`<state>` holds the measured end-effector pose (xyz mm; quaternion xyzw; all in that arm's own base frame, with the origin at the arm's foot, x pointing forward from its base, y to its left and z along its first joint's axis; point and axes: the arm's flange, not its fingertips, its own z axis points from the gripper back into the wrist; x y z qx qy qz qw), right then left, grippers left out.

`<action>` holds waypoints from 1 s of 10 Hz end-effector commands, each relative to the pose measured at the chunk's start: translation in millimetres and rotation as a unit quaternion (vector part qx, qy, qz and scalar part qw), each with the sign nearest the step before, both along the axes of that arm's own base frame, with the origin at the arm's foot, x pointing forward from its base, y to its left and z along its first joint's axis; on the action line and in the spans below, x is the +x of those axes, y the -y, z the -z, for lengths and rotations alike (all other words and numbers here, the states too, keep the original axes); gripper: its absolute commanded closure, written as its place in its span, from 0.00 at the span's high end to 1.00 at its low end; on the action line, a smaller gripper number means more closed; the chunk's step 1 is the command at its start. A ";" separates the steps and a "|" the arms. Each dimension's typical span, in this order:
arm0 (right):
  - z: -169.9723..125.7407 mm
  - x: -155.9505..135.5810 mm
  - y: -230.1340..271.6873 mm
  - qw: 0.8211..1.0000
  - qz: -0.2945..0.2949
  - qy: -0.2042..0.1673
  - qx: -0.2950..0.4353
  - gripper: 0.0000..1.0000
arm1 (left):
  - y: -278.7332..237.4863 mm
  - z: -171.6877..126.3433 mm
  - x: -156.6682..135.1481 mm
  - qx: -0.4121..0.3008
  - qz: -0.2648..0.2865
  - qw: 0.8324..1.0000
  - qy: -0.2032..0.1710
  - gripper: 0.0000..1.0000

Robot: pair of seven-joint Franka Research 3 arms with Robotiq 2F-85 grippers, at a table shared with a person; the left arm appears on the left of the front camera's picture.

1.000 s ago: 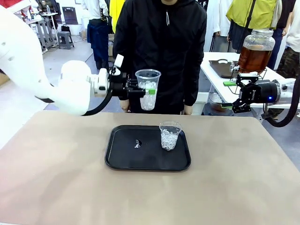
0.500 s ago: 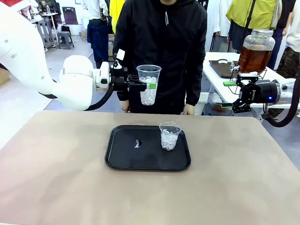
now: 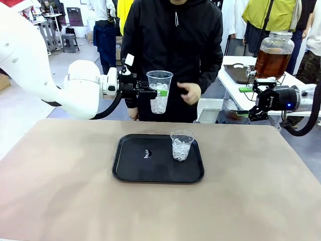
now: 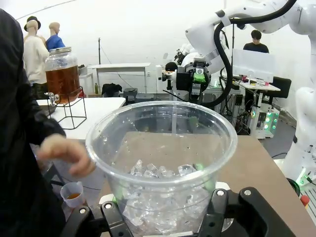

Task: Pour the drink into the iced cup.
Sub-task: Open the gripper to release the iced cup you were holding.

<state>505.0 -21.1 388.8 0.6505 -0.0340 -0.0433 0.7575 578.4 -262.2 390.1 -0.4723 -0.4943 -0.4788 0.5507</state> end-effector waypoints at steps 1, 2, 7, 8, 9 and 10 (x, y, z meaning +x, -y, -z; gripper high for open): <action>-2.6 0.3 -0.5 1.000 0.001 0.000 0.001 1.00 | -0.5 -4.0 -3.4 -0.008 0.004 1.000 0.011 0.64; -2.6 0.3 -0.5 1.000 0.001 0.000 0.001 1.00 | -0.5 -4.0 -3.4 -0.008 0.004 1.000 0.011 0.64; -2.6 0.3 -0.5 1.000 0.001 0.000 0.001 1.00 | -0.5 -4.0 -3.4 -0.008 0.004 1.000 0.011 0.64; -2.6 0.3 -0.5 1.000 0.001 0.000 0.001 1.00 | -0.5 -4.0 -3.4 -0.008 0.004 1.000 0.011 0.64; -2.6 0.3 -0.5 1.000 0.001 0.000 0.001 1.00 | -0.5 -4.0 -3.4 -0.008 0.004 1.000 0.011 0.64; -2.6 0.3 -0.5 1.000 0.001 0.000 0.001 1.00 | -0.5 -4.0 -3.4 -0.008 0.004 1.000 0.011 0.64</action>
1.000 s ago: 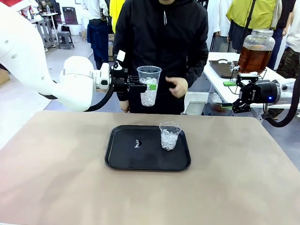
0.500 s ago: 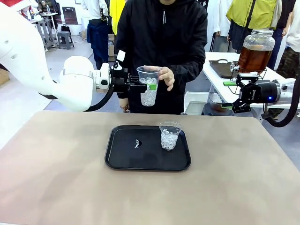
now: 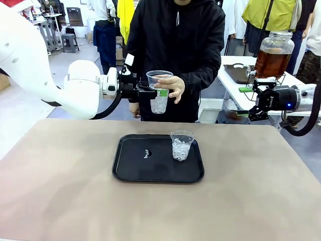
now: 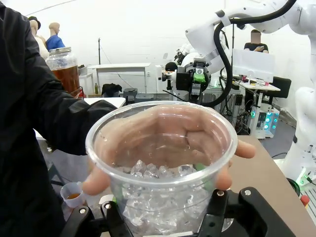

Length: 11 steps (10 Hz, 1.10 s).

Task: Pour the drink into the iced cup.
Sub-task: Open the gripper to release the iced cup you were holding.

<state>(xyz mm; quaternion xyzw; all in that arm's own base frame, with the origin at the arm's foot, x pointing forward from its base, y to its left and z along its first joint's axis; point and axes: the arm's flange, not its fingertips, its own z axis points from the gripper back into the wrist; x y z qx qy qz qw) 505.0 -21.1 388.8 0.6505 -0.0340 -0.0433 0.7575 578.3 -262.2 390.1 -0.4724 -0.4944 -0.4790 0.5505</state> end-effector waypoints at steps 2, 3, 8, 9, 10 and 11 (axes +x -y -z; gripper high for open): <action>-2.6 0.3 -0.5 1.000 0.001 0.000 0.001 1.00 | -0.6 -4.0 -3.4 -0.008 0.004 1.000 0.011 0.64; -2.6 0.3 -0.5 1.000 0.001 0.000 0.001 1.00 | -0.6 -4.0 -3.4 -0.008 0.004 1.000 0.011 0.64; -2.6 0.3 -0.5 1.000 0.001 0.000 0.001 1.00 | -0.6 -4.0 -3.4 -0.008 0.004 1.000 0.011 0.64; -2.6 0.3 -0.5 1.000 0.001 0.000 0.001 1.00 | -0.6 -4.0 -3.4 -0.008 0.004 1.000 0.011 0.64; -2.6 0.3 -0.5 1.000 0.001 0.000 0.001 1.00 | -0.6 -4.0 -3.4 -0.008 0.004 1.000 0.011 0.64; -2.6 0.3 -0.5 1.000 0.001 0.000 0.001 1.00 | -0.6 -4.0 -3.4 -0.008 0.004 1.000 0.011 0.64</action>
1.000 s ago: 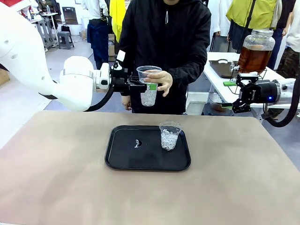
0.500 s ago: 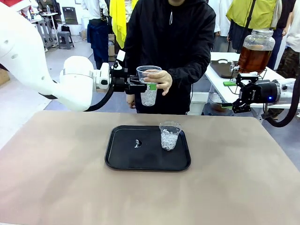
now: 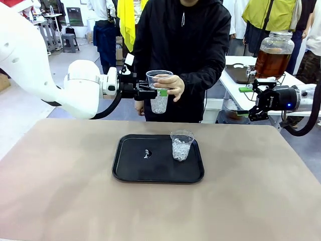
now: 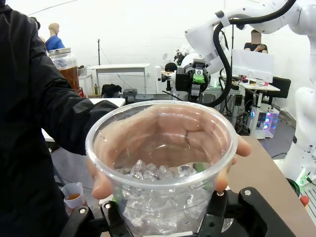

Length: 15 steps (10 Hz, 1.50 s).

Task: Pour the drink into the iced cup.
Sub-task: Open the gripper to release the iced cup you were holding.

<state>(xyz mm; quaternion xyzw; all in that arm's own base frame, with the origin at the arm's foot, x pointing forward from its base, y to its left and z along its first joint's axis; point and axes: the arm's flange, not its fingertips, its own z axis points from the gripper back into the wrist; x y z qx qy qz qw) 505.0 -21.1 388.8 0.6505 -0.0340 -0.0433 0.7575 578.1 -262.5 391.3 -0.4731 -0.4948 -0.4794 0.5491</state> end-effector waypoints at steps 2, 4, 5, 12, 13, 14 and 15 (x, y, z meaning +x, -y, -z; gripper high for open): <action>-2.6 0.3 -0.5 1.000 0.001 0.000 0.001 1.00 | -0.9 -2.8 -3.2 -0.007 0.003 1.000 0.010 0.64; -2.6 0.3 -0.5 1.000 0.001 0.000 0.001 1.00 | -0.9 -2.8 -3.2 -0.007 0.003 1.000 0.010 0.64; -2.6 0.3 -0.5 1.000 0.001 0.000 0.001 1.00 | -0.9 -2.8 -3.2 -0.007 0.003 1.000 0.010 0.64; -2.6 0.3 -0.5 1.000 0.001 0.000 0.001 1.00 | -44.4 6.8 -10.8 0.016 -0.006 1.000 -0.015 1.00; -2.6 0.3 -0.5 1.000 0.001 0.000 0.001 1.00 | -60.5 9.8 -17.2 0.024 -0.004 1.000 -0.015 1.00; -2.6 0.3 -0.5 1.000 0.001 0.000 0.001 1.00 | -81.4 15.5 -26.0 0.022 -0.001 1.000 -0.013 1.00; -2.6 0.3 -0.5 1.000 0.001 0.000 0.001 1.00 | -99.5 19.4 -35.5 0.012 0.008 1.000 -0.001 1.00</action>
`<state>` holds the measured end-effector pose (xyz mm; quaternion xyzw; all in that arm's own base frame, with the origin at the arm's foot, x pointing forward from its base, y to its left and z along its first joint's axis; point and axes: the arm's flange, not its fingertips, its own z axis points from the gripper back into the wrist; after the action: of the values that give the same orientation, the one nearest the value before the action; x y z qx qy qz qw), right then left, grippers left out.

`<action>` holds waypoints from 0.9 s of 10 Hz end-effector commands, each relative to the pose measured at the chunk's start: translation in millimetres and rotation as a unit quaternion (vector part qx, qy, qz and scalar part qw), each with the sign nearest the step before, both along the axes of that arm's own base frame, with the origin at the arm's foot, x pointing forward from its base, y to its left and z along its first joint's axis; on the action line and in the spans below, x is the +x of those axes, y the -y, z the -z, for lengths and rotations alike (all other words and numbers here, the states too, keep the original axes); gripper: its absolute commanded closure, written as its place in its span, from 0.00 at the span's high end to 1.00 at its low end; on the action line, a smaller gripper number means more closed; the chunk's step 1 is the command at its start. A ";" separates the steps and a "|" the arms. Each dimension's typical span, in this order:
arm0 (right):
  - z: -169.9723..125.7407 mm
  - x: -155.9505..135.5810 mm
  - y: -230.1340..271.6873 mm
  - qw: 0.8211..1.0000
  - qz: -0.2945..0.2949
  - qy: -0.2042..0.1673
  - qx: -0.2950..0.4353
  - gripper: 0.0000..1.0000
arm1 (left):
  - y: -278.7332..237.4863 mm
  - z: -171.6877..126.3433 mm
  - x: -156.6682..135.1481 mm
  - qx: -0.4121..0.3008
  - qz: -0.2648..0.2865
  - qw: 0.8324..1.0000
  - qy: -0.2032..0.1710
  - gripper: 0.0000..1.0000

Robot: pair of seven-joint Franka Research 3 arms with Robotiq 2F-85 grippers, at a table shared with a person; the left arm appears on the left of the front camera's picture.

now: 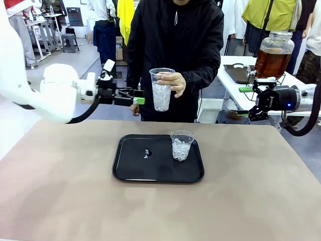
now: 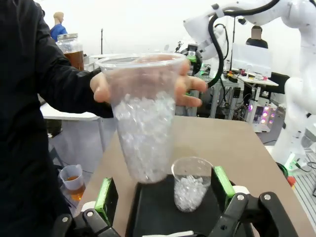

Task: Pour the drink into the iced cup.
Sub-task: Open the gripper to release the iced cup you were holding.

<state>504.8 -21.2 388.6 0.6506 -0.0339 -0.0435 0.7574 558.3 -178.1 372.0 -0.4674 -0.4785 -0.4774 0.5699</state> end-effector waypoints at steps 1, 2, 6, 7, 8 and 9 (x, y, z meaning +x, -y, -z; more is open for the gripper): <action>-2.9 0.5 -0.6 1.000 0.001 0.001 0.001 1.00 | -33.1 4.7 -25.7 -0.012 0.016 0.999 0.033 1.00; -2.9 0.5 -0.6 1.000 0.001 0.001 0.001 1.00 | -50.0 8.9 -34.5 -0.019 0.019 0.998 0.049 1.00; -2.9 0.5 -0.6 1.000 0.001 0.001 0.001 1.00 | -106.1 26.2 -63.2 -0.028 0.011 0.997 0.064 1.00; -2.9 0.5 -0.6 1.000 0.001 0.001 0.001 1.00 | -115.7 29.4 -68.2 -0.025 0.009 0.998 0.059 1.00; -2.9 0.5 -0.6 1.000 0.001 0.001 0.001 1.00 | -119.9 30.6 -69.0 -0.023 0.009 0.998 0.058 1.00; -2.9 0.5 -0.6 1.000 0.001 0.001 0.001 1.00 | -124.9 31.6 -69.5 -0.019 0.011 0.998 0.060 1.00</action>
<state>504.7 -21.3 388.4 0.6506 -0.0337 -0.0437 0.7574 496.3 -55.1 336.7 -0.4564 -0.5148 -0.4902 0.5352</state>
